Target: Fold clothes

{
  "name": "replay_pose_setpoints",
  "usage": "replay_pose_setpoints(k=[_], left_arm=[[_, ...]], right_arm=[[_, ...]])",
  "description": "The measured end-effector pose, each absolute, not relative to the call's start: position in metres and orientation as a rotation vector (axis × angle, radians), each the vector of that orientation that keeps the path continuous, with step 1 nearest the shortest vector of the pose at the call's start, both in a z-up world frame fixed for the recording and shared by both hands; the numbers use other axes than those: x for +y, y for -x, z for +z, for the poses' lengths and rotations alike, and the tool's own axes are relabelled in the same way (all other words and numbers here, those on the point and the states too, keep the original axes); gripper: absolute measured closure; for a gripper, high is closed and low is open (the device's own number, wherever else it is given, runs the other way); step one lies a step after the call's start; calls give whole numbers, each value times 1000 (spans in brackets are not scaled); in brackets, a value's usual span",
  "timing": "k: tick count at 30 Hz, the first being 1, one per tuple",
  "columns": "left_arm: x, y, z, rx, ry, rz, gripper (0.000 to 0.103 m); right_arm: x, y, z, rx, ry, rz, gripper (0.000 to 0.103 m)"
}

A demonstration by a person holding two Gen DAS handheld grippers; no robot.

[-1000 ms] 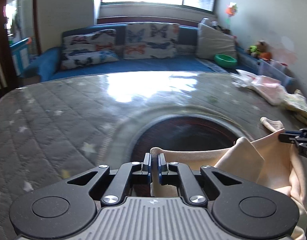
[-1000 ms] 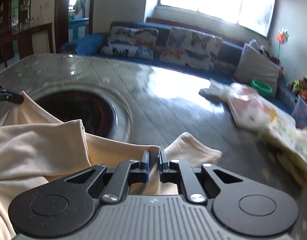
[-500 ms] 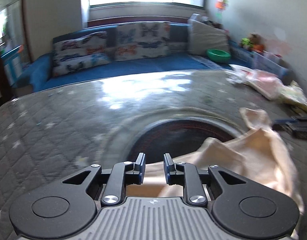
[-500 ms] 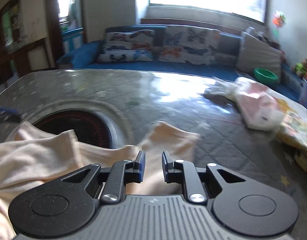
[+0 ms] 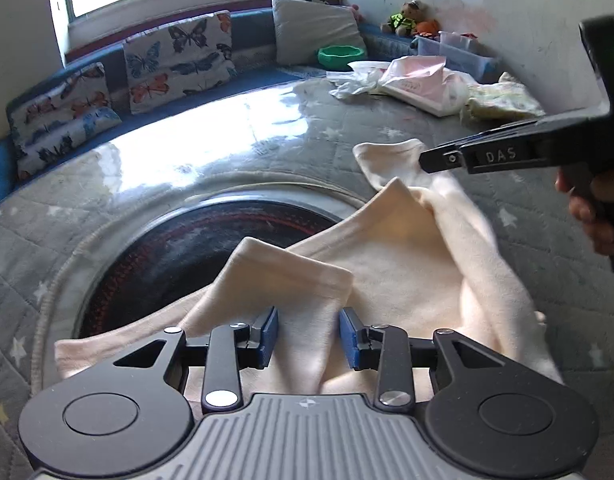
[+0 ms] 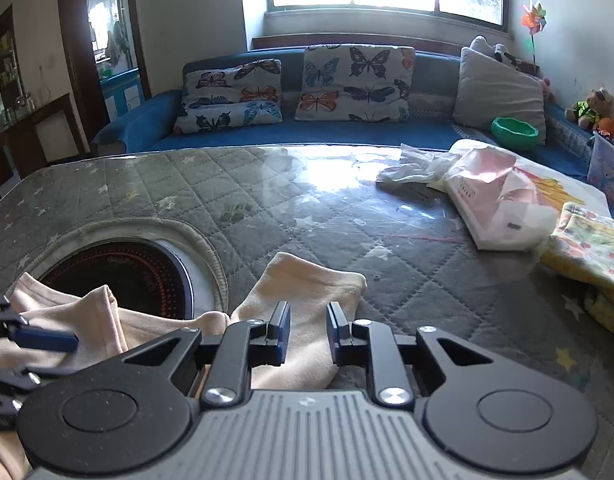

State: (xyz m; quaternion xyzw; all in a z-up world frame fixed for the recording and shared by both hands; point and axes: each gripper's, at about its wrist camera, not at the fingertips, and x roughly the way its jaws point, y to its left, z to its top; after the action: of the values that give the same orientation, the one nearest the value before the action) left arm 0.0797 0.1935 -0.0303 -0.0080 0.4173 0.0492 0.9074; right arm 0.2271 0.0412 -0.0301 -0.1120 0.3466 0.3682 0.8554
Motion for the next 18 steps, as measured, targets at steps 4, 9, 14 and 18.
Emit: replay_pose_setpoints(k=[4, 9, 14, 18], left_arm=[[194, -82, -32, 851, 8, 111, 69], [199, -80, -29, 830, 36, 132, 94], [208, -71, -24, 798, 66, 170, 97], [217, -64, -19, 782, 81, 197, 97]], right_arm=[[43, -230, -33, 734, 221, 760, 80], [56, -232, -29, 736, 210, 802, 80], [87, -239, -38, 781, 240, 818, 80], [98, -239, -48, 795, 275, 803, 80]])
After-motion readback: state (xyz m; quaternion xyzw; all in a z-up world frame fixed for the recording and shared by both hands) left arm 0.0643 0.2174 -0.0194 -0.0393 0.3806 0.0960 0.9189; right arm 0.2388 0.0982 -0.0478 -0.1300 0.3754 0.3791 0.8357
